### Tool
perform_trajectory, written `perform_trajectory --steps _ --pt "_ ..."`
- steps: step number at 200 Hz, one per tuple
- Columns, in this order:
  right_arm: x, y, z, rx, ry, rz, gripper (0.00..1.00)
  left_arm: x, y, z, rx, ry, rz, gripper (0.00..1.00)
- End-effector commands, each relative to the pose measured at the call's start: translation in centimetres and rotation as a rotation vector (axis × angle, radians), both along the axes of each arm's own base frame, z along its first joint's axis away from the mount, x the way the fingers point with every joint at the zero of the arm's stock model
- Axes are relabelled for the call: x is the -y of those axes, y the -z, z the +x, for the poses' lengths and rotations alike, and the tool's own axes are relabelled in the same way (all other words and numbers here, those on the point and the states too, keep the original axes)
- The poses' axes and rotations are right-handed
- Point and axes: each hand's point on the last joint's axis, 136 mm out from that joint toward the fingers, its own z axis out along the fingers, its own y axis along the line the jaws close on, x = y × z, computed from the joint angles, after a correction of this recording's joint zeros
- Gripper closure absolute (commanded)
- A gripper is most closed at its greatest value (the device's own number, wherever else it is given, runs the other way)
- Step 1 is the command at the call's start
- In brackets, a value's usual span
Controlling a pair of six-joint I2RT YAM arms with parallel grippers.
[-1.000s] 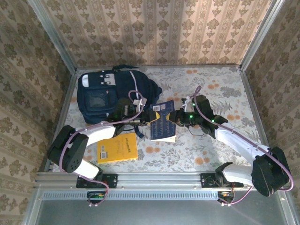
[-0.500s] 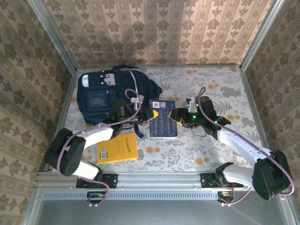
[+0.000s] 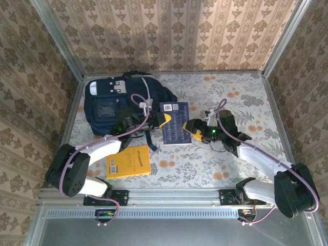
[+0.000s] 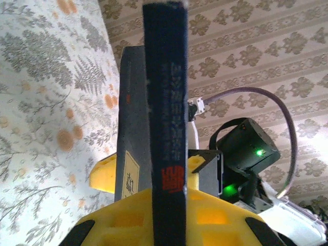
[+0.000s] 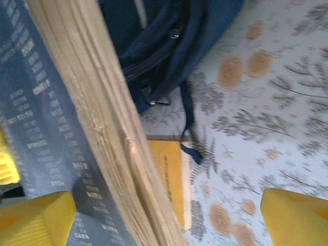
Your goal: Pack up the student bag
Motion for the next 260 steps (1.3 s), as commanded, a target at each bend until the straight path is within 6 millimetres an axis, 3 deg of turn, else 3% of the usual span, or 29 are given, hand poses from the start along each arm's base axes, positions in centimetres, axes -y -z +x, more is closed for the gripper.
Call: perform_trajectory --steps 1,21,51,84,99,112,126,149,176,191,209,254,260 --pt "-1.7 -2.7 0.4 0.081 -0.076 0.136 0.05 0.7 -2.8 -0.3 0.046 0.041 -0.120 1.00" --pt "-2.2 -3.9 0.9 0.093 -0.083 0.207 0.09 1.2 -2.6 -0.4 0.028 0.061 -0.153 1.00" --pt "-1.3 -4.5 1.1 0.129 -0.035 0.182 0.29 1.4 -1.2 -0.3 -0.001 0.063 -0.126 1.00" --pt "-0.1 -4.0 0.9 0.124 0.001 0.117 0.85 1.2 0.4 -0.4 -0.002 0.052 -0.032 1.00" --pt "-0.1 -4.1 0.7 0.127 -0.019 0.119 1.00 1.2 0.6 -0.6 0.011 0.062 0.011 0.79" --pt "-0.1 -4.2 0.4 0.128 -0.042 0.117 1.00 1.0 0.3 -0.7 0.036 0.081 0.035 0.57" --pt "-0.5 -4.9 -0.3 0.160 -0.093 0.136 1.00 0.4 0.0 -0.6 0.062 0.103 0.074 0.45" --pt "-1.3 -6.1 -2.0 0.190 -0.194 0.186 1.00 -0.7 0.5 -0.8 0.105 0.137 0.201 0.37" --pt "-2.1 -7.7 -3.8 0.215 -0.288 0.224 1.00 0.2 -0.4 -2.4 0.150 0.216 0.195 0.35" --pt "-2.1 -8.2 -4.3 0.229 -0.303 0.220 1.00 0.6 -1.1 -3.2 0.161 0.251 0.173 0.37" --pt "-2.0 -8.4 -4.5 0.237 -0.302 0.203 1.00 0.5 -1.8 -3.5 0.176 0.257 0.161 0.46" --pt "-1.8 -7.9 -4.1 0.221 -0.275 0.197 1.00 0.1 -2.7 -3.1 0.197 0.204 0.135 0.96" --pt "-1.8 -7.8 -3.9 0.216 -0.264 0.192 0.91 0.1 -2.9 -2.9 0.193 0.193 0.122 1.00"
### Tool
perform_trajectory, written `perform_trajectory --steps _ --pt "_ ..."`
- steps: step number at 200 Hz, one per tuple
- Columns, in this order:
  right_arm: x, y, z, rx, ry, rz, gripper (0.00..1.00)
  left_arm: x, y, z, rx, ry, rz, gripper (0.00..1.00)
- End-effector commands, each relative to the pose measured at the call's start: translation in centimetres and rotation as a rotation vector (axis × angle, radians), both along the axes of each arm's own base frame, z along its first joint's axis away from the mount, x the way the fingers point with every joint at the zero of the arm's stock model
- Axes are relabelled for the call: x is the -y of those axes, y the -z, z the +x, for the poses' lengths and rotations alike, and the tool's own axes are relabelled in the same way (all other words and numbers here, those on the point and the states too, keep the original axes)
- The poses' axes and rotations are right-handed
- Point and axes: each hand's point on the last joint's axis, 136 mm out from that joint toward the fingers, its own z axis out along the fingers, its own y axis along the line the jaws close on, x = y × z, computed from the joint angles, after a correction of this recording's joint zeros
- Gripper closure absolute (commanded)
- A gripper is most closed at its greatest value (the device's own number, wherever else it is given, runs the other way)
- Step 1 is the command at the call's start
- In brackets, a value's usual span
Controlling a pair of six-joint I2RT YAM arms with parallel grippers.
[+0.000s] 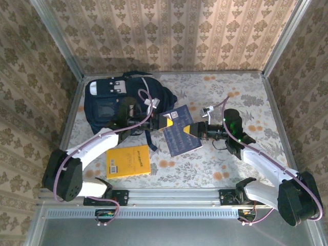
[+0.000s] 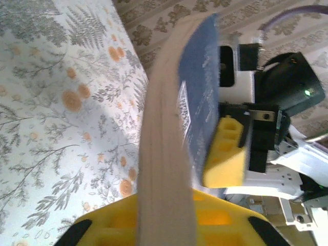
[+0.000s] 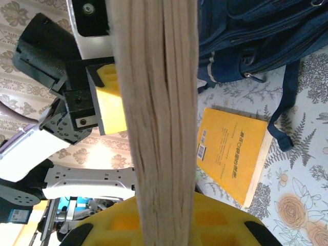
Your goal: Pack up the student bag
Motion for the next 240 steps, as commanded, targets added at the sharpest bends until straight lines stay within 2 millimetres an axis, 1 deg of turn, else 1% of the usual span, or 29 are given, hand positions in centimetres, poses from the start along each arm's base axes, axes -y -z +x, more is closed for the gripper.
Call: perform_trajectory --steps 1,14,20,37,56,77,102,124,138,147,158,176,192,221,240 --pt "-0.1 -1.3 -0.2 0.041 -0.009 0.007 0.89 -0.1 -2.0 0.2 0.061 -0.016 -0.061 1.00" --pt "0.4 -1.1 0.2 0.038 0.038 -0.003 0.58 -0.2 -2.5 0.9 0.060 -0.064 -0.091 1.00" --pt "0.5 -1.1 0.3 0.042 0.057 0.002 0.49 -0.2 -2.7 1.2 0.057 -0.091 -0.102 1.00" --pt "0.6 -2.1 0.1 0.078 0.072 0.050 0.32 -0.6 -3.1 2.2 0.054 -0.166 -0.130 1.00" --pt "0.5 -2.9 -0.2 0.093 0.072 0.102 0.25 -0.9 -3.4 3.0 0.051 -0.224 -0.140 1.00" --pt "0.6 -3.6 -0.2 0.094 0.094 0.163 0.23 -1.6 -3.9 3.9 0.054 -0.290 -0.156 1.00" --pt "1.5 -4.3 0.0 0.113 0.165 0.234 0.23 -2.6 -4.3 4.7 0.065 -0.362 -0.174 1.00" --pt "2.4 -4.8 0.6 0.136 0.278 0.290 0.22 -2.9 -4.7 4.9 0.070 -0.390 -0.201 1.00" --pt "2.8 -5.9 1.1 0.169 0.362 0.337 0.22 -2.9 -4.9 4.9 0.065 -0.390 -0.231 1.00" --pt "2.6 -6.6 1.4 0.185 0.392 0.358 0.22 -3.2 -4.9 5.5 0.063 -0.427 -0.248 1.00" --pt "2.2 -7.5 1.8 0.199 0.402 0.381 0.24 -3.4 -5.1 5.6 0.062 -0.440 -0.268 1.00" --pt "1.6 -8.4 2.4 0.190 0.405 0.422 0.27 -3.4 -5.1 5.7 0.048 -0.456 -0.291 1.00" --pt "1.3 -8.5 2.9 0.182 0.416 0.443 0.32 -3.3 -5.1 5.7 0.039 -0.461 -0.307 1.00" --pt "0.8 -7.7 3.3 0.173 0.440 0.418 0.40 -3.1 -5.3 5.8 0.032 -0.467 -0.322 1.00" --pt "0.9 -7.2 3.8 0.160 0.469 0.411 0.47 -2.8 -5.4 5.7 0.029 -0.458 -0.330 1.00"
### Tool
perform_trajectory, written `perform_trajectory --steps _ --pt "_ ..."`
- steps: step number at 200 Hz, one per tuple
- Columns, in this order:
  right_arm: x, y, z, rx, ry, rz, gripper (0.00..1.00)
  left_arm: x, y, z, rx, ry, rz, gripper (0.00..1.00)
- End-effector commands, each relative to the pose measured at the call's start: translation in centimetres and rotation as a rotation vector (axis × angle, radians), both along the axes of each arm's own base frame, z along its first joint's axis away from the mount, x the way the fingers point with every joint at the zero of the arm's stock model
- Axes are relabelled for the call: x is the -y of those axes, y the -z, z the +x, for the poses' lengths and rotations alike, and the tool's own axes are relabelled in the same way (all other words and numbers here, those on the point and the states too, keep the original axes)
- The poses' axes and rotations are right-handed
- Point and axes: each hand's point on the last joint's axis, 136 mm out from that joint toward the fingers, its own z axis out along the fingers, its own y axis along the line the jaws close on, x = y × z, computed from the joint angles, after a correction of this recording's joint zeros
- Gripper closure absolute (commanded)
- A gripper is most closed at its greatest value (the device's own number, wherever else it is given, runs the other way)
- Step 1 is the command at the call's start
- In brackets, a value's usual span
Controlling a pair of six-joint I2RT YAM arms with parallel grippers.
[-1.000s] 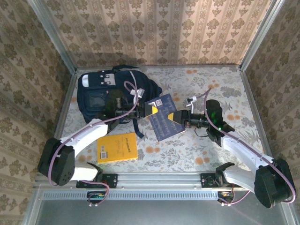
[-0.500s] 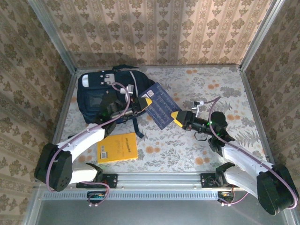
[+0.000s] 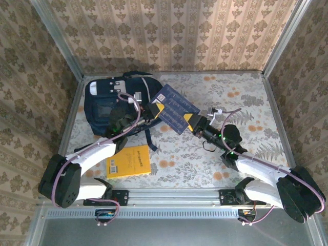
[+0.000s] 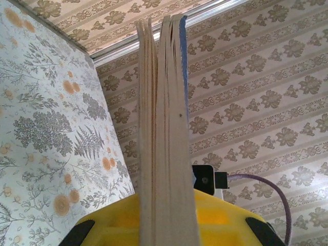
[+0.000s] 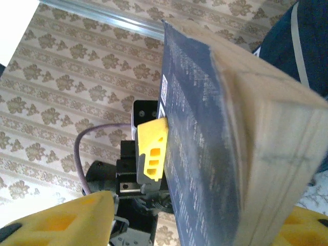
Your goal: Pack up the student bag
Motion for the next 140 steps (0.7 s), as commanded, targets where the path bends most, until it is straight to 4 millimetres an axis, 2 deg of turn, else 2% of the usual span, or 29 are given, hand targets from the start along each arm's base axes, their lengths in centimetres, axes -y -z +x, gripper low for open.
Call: perform_trajectory --steps 1,16,39,62,70,88,99,118,129,140 --pt "0.6 -3.0 0.6 0.076 0.062 0.065 0.47 0.2 -1.6 0.0 0.046 -0.007 -0.055 1.00" --pt "0.7 -2.6 1.1 0.059 0.085 0.065 0.55 0.4 -1.6 0.0 0.046 -0.001 -0.057 1.00" --pt "0.9 -1.8 2.0 0.018 0.119 0.052 0.77 0.9 -1.2 0.0 0.040 0.007 -0.052 1.00" --pt "2.3 -0.4 2.5 -0.021 0.191 -0.009 1.00 1.2 -0.5 0.0 0.039 0.020 -0.036 1.00" --pt "3.0 0.7 2.5 -0.048 0.224 -0.060 1.00 1.2 0.2 0.0 0.034 0.021 -0.015 0.98" --pt "5.1 3.1 2.0 -0.116 0.314 -0.209 1.00 0.3 1.9 0.6 0.006 -0.006 0.043 0.67" --pt "6.6 4.3 1.4 -0.145 0.366 -0.298 1.00 -0.7 3.4 1.3 -0.036 -0.041 0.122 0.54" --pt "8.7 5.8 0.3 -0.166 0.427 -0.423 1.00 -3.2 6.2 2.8 -0.113 -0.133 0.391 0.48" --pt "9.1 6.2 -0.2 -0.154 0.423 -0.460 1.00 -4.4 6.6 3.6 -0.111 -0.166 0.528 0.47" --pt "9.1 6.6 -0.6 -0.144 0.410 -0.478 1.00 -4.5 6.0 4.7 -0.081 -0.151 0.618 0.47"
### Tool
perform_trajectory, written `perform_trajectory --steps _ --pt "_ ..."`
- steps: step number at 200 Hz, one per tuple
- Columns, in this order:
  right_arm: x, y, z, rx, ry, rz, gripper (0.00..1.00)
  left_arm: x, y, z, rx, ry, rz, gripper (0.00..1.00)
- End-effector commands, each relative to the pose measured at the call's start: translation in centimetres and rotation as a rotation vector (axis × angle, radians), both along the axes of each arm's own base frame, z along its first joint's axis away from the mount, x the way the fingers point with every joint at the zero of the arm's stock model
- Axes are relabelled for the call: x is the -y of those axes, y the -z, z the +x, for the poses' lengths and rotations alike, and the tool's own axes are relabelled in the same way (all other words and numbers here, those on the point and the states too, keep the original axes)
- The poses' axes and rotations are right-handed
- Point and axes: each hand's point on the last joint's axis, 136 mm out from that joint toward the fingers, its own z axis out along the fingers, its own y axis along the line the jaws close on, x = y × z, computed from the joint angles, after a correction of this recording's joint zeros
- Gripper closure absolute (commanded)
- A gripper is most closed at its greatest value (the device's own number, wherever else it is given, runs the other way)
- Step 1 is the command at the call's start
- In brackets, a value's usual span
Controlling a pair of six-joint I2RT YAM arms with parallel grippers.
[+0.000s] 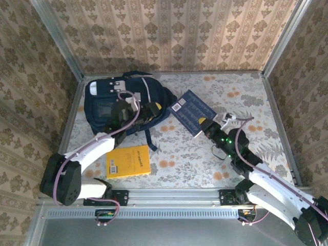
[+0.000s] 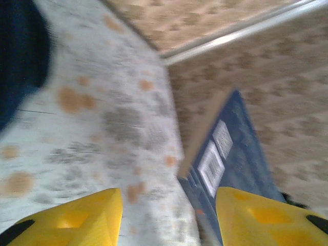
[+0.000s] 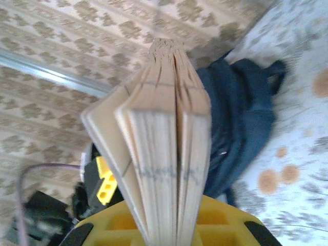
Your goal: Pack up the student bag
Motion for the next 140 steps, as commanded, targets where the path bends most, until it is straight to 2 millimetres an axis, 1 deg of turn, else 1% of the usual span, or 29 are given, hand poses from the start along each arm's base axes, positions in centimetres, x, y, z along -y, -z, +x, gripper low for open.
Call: perform_trajectory --steps 1,3,6,7,9,31,65,88,118,140 --pt "2.0 3.3 -0.6 -0.058 0.053 -0.192 1.00 -2.2 0.7 1.1 0.017 0.005 0.330 0.47" --pt "2.0 3.3 -0.6 -0.056 0.051 -0.192 1.00 -2.1 1.0 1.2 0.010 0.015 0.348 0.47" --pt "2.0 3.4 -0.8 -0.056 0.047 -0.193 1.00 -2.0 0.8 1.6 0.007 0.024 0.365 0.47" --pt "2.0 3.4 -0.8 -0.055 0.046 -0.194 1.00 -2.4 0.8 2.0 0.001 0.015 0.374 0.47" --pt "2.0 3.4 -0.8 -0.055 0.046 -0.194 1.00 -2.8 0.9 2.4 -0.007 0.010 0.387 0.47" --pt "2.3 3.5 -1.2 -0.042 0.033 -0.215 1.00 -3.6 1.2 5.5 -0.028 0.015 0.479 0.48" --pt "3.8 3.5 -1.6 -0.046 0.060 -0.259 1.00 -5.3 3.2 9.7 -0.079 -0.024 0.584 0.49" --pt "4.3 3.8 -1.8 -0.048 0.060 -0.263 1.00 -5.7 4.5 11.7 -0.108 -0.030 0.597 0.50" --pt "4.5 4.8 -1.7 -0.070 0.053 -0.254 1.00 -5.0 5.3 13.9 -0.104 -0.003 0.584 0.51" --pt "4.9 5.2 -1.5 -0.084 0.055 -0.238 1.00 -5.0 6.2 15.2 -0.123 -0.007 0.588 0.52"
